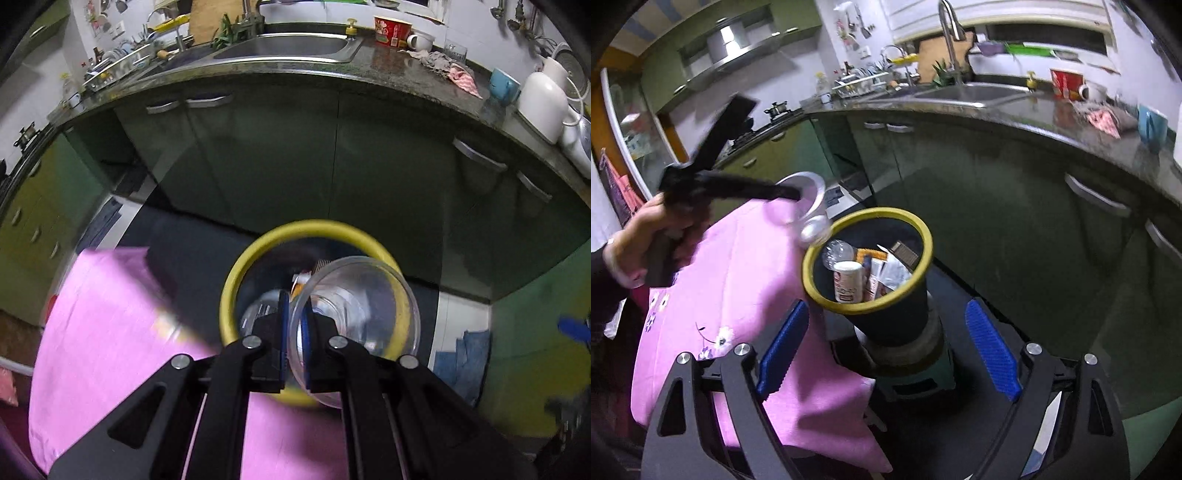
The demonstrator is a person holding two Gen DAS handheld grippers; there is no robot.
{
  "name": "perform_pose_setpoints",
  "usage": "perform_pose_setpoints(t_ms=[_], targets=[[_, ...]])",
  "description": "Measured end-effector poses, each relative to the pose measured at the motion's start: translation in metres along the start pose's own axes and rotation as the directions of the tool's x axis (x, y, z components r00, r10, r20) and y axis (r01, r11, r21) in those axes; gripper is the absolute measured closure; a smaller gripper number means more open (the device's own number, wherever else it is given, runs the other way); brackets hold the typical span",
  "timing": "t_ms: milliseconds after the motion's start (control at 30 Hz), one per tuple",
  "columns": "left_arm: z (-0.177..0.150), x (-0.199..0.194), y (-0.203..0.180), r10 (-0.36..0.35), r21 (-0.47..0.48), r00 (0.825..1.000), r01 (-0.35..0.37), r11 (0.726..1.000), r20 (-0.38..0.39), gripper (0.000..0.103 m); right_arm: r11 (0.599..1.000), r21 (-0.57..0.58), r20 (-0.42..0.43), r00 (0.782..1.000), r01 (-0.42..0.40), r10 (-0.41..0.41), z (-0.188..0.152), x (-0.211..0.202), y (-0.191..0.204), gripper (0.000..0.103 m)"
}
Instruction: Collect trash
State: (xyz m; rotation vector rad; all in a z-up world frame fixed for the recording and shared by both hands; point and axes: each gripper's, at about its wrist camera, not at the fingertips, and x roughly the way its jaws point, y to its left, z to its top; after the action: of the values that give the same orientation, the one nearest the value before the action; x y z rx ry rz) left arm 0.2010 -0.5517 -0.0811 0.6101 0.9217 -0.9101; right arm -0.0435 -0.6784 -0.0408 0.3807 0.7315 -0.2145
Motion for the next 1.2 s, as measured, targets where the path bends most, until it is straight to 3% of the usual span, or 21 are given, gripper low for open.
perform_pose_setpoints(t_ms=[200, 367, 433, 500, 633, 833, 900, 933, 1000, 1100, 1200], targets=[[0.018, 0.067, -0.003, 0.053, 0.003, 0.999, -0.053, 0.999, 0.0, 0.097, 1.0, 0.025, -0.035, 0.999, -0.006, 0.007, -0.002, 0.019, -0.013, 0.017], [0.017, 0.093, -0.005, 0.1, 0.023, 0.995, -0.1, 0.995, -0.014, 0.094, 0.999, 0.033, -0.05, 0.999, -0.009, 0.01, -0.003, 0.028, -0.014, 0.017], [0.015, 0.098, -0.008, 0.144, 0.046, 0.99, -0.144, 0.988, -0.004, 0.088, 0.999, 0.031, -0.053, 0.999, -0.01, 0.012, -0.002, 0.03, -0.012, 0.017], [0.01, 0.094, -0.009, 0.189, 0.064, 0.982, -0.189, 0.98, 0.016, 0.071, 1.0, 0.027, -0.054, 0.998, -0.014, 0.016, -0.002, 0.03, -0.009, 0.017], [-0.003, 0.079, -0.009, 0.205, 0.089, 0.978, -0.208, 0.974, 0.035, 0.068, 1.0, 0.016, -0.052, 0.998, -0.02, 0.021, -0.002, 0.027, -0.001, 0.017], [-0.042, 0.017, 0.002, 0.125, 0.022, 0.989, -0.127, 0.992, 0.073, 0.064, 0.999, -0.003, -0.037, 0.998, -0.043, 0.043, -0.004, 0.019, 0.016, 0.017], [-0.064, -0.021, 0.006, 0.108, -0.029, 0.986, -0.105, 0.994, 0.126, 0.042, 0.999, -0.009, -0.034, 0.998, -0.052, 0.051, -0.005, 0.016, 0.023, 0.017], [-0.079, -0.043, 0.008, 0.113, -0.058, 0.98, -0.105, 0.993, 0.162, 0.035, 0.998, -0.012, -0.034, 0.998, -0.056, 0.056, -0.005, 0.015, 0.025, 0.017], [-0.113, -0.087, 0.011, 0.148, -0.114, 0.96, -0.124, 0.986, 0.238, 0.009, 0.997, -0.024, -0.031, 0.997, -0.069, 0.069, -0.007, 0.011, 0.034, 0.017], [-0.167, -0.144, 0.017, 0.231, -0.205, 0.916, -0.17, 0.964, 0.327, 0.006, 0.994, -0.055, -0.022, 0.995, -0.099, 0.098, -0.012, 0.004, 0.053, 0.017], [-0.243, -0.202, 0.034, 0.344, -0.366, 0.864, -0.206, 0.907, 0.368, 0.006, 0.986, -0.106, -0.013, 0.992, -0.13, 0.129, -0.017, -0.001, 0.08, 0.017]])
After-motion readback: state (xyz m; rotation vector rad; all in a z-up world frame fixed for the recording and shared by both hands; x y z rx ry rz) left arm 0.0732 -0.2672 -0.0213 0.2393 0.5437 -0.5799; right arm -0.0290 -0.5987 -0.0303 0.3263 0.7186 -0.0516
